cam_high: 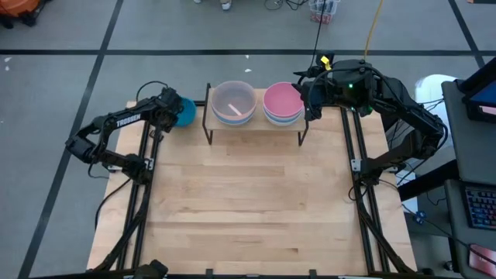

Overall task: Place and stack bowls onto a shelf
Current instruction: Stack the blue bowl on top of the light pink bowl on the shelf

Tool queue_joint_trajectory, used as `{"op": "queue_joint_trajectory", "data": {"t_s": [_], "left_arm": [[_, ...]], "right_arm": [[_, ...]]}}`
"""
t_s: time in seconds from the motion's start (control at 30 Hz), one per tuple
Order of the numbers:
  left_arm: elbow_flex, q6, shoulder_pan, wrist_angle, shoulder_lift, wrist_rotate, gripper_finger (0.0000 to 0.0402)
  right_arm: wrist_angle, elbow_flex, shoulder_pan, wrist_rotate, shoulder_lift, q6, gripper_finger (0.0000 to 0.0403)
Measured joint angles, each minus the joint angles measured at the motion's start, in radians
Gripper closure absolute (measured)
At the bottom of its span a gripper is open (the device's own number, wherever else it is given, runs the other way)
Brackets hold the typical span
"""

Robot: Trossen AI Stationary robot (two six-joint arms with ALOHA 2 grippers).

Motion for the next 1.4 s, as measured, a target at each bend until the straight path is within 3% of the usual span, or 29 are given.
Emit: {"op": "queue_joint_trajectory", "data": {"t_s": [0.1,0.4,1.07,1.2,1.4], "left_arm": [[0.006,0.095,0.015,0.028,-0.006,0.027,0.0385],[0.005,0.24,0.05,0.041,-0.105,0.033,0.0385],[0.008,0.732,0.1,0.03,-0.795,0.024,0.0385],[0.008,0.911,0.101,0.073,-0.866,0.096,0.0385],[0.01,1.177,0.1,0.156,-0.884,0.295,0.0385]], "right_arm": [[0.0,0.0,0.0,0.0,0.0,0.0,0.0264],[-0.023,0.0,0.0,0.004,0.0,0.003,0.0264],[-0.045,0.0,-0.04,0.008,0.0,0.054,0.0264],[-0.045,0.0,-0.054,0.008,0.0,0.086,0.0264],[-0.045,0.0,-0.062,0.008,0.0,0.15,0.0264]]}}
